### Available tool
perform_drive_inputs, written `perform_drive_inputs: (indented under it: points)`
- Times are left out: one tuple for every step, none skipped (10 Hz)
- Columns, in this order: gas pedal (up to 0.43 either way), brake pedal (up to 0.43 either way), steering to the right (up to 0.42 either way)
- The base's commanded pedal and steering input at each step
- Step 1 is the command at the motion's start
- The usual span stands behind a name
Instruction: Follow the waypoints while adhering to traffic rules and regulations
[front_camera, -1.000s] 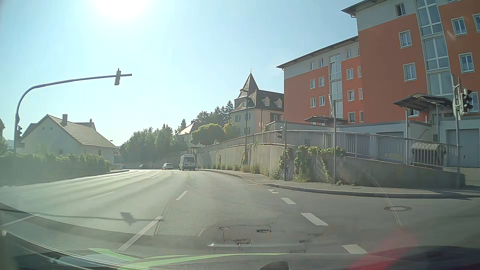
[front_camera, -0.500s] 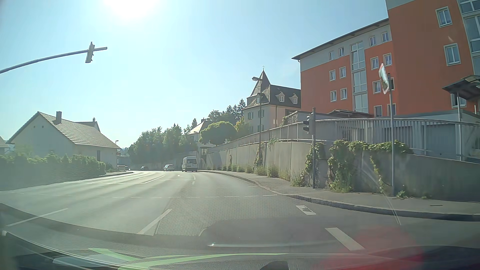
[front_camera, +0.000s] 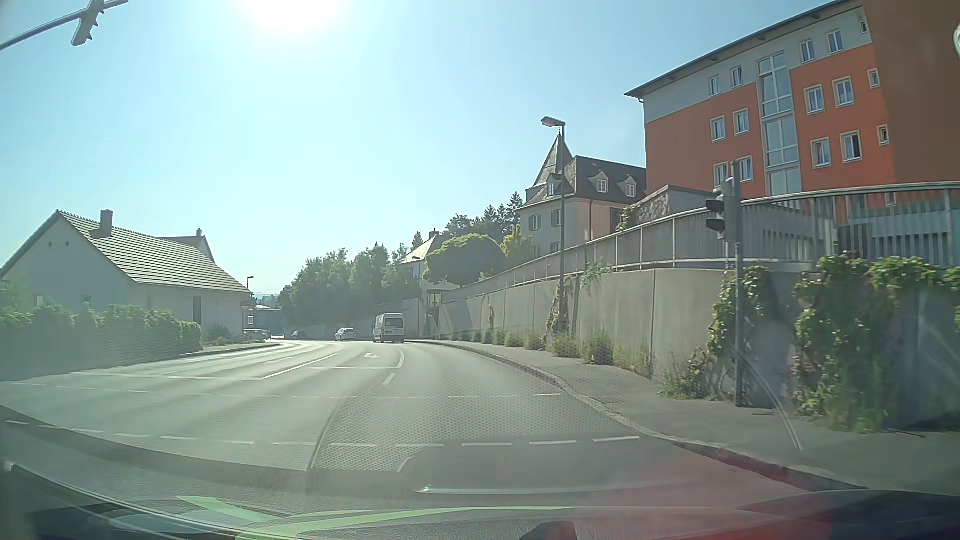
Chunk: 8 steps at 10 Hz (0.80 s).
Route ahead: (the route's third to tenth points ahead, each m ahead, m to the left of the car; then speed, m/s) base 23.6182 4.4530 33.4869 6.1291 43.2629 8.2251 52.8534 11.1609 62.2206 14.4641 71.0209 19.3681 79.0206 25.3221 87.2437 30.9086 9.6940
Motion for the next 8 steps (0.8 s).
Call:
perform_drive_inputs:
  points:
    - [0.15, 0.0, -0.045]
    - [0.15, 0.0, -0.044]
    - [0.15, 0.0, -0.044]
    - [0.15, 0.0, -0.042]
    - [0.15, 0.0, -0.041]
    - [0.15, 0.0, -0.038]
    - [0.15, 0.0, -0.036]
    - [0.15, 0.0, -0.033]
